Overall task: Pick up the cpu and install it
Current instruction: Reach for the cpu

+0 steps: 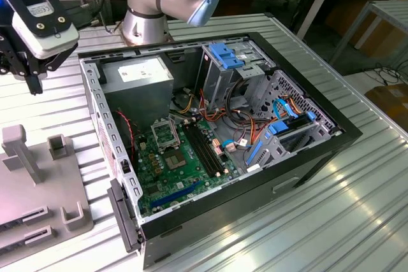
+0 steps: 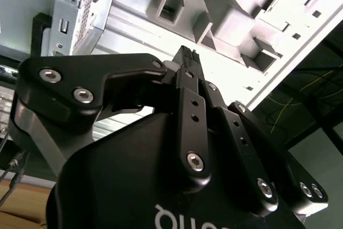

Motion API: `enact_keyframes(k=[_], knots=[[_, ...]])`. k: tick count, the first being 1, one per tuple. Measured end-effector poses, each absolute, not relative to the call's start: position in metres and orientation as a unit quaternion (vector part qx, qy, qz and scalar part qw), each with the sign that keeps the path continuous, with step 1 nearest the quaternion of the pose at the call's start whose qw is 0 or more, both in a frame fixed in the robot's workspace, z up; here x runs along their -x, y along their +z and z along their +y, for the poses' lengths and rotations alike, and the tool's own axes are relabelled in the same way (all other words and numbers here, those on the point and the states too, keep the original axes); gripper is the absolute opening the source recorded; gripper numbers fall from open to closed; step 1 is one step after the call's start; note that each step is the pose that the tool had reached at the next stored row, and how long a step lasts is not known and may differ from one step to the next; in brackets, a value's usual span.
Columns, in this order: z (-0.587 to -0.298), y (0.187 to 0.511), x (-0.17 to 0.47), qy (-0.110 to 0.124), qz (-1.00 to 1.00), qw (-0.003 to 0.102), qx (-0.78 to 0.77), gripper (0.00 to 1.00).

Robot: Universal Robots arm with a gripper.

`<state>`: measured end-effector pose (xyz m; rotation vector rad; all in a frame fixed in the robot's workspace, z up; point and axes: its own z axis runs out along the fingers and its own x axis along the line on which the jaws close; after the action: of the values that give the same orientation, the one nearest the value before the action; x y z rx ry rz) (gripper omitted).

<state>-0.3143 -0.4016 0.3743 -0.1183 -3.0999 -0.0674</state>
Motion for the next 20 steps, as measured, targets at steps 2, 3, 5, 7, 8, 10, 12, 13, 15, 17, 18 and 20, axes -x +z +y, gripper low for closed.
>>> enact_keyframes(k=[2, 3, 5, 7, 8, 10, 12, 13, 15, 17, 18, 20], knots=[[-0.402, 0.374, 0.328, -0.022, -0.999, 0.018, 0.038, 0.11], [-0.402, 0.374, 0.332, -0.022, -0.999, 0.018, 0.038, 0.11], [-0.402, 0.373, 0.346, -0.022, -0.999, 0.017, 0.038, 0.11], [-0.403, 0.373, 0.353, -0.022, -0.999, 0.017, 0.038, 0.11], [-0.404, 0.372, 0.355, -0.022, -0.999, 0.016, 0.038, 0.11], [-0.407, 0.371, 0.358, -0.022, -0.999, 0.016, 0.037, 0.11], [-0.410, 0.369, 0.361, -0.022, -0.999, 0.016, 0.035, 0.11], [-0.412, 0.369, 0.363, -0.022, -0.999, 0.016, 0.035, 0.11], [-0.414, 0.367, 0.366, -0.022, -0.999, 0.016, 0.034, 0.11], [-0.415, 0.367, 0.372, -0.022, -0.999, 0.016, 0.034, 0.11], [-0.415, 0.367, 0.374, -0.022, -0.999, 0.016, 0.034, 0.11], [-0.415, 0.367, 0.382, -0.022, -0.999, 0.016, 0.034, 0.11]])
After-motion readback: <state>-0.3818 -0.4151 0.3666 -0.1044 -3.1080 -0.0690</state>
